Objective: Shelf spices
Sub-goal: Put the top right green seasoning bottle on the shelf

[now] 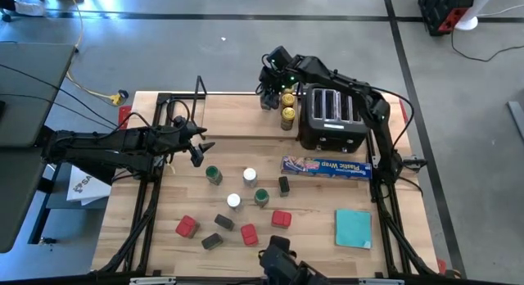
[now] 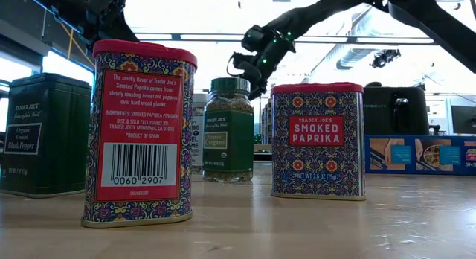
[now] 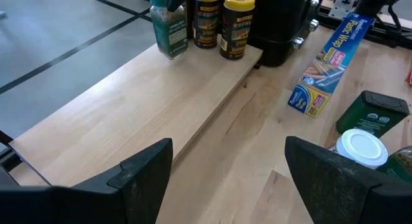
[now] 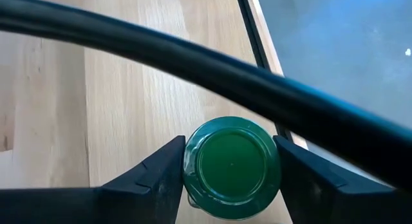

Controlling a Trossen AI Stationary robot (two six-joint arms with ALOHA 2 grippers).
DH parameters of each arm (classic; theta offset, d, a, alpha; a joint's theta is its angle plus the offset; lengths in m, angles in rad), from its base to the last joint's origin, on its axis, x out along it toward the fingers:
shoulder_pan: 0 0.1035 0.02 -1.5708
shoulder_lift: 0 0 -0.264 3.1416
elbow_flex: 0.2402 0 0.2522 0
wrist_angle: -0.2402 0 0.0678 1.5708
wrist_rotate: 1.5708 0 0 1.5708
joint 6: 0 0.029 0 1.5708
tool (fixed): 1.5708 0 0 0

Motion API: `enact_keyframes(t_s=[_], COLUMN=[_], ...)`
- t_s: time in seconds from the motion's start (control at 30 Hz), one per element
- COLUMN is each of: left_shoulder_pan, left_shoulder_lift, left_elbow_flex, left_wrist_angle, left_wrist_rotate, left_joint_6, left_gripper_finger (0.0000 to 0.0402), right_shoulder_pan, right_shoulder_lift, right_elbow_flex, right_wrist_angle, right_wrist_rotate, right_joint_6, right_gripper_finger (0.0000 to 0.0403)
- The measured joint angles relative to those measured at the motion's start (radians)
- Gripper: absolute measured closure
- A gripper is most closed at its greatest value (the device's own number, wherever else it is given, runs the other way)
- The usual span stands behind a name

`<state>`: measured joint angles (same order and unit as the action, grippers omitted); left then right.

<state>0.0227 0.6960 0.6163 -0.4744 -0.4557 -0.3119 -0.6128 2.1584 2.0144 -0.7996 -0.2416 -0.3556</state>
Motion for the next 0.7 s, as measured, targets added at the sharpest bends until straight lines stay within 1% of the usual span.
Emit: enact_keyframes(t_s=[0.1,0.23,0.33,0.6,0.7], left_shoulder_pan=[0.0,0.0,0.0,0.0,0.0], left_shoulder_lift=[0.0,0.0,0.0,0.0,0.0], left_elbow_flex=[0.0,0.0,0.0,0.0,0.0], left_wrist_angle=[0.0,0.0,0.0,0.0,0.0], left_wrist_rotate=[0.0,0.0,0.0,0.0,0.0], left_joint_6=[0.0,0.005,0.007,0.007,0.008], left_gripper_finger=[0.0106,0.0106,0.0106,0.0106,0.0106], right_shoulder_pan=[0.0,0.0,0.0,0.0,0.0], right_shoulder_lift=[0.002,0.002,0.002,0.001,0.001], right_elbow_flex=[0.0,0.0,0.0,0.0,0.0], right_wrist_angle=[-0.006,-0.005,-0.01,-0.031,-0.038], right_wrist_rotate=[0.029,0.034,0.039,0.099,0.143], right_joint_6=[0.01,0.006,-0.027,-0.039,-0.069], right_gripper_finger=[0.0183,0.0179,0.0177,0.0175,0.0175])
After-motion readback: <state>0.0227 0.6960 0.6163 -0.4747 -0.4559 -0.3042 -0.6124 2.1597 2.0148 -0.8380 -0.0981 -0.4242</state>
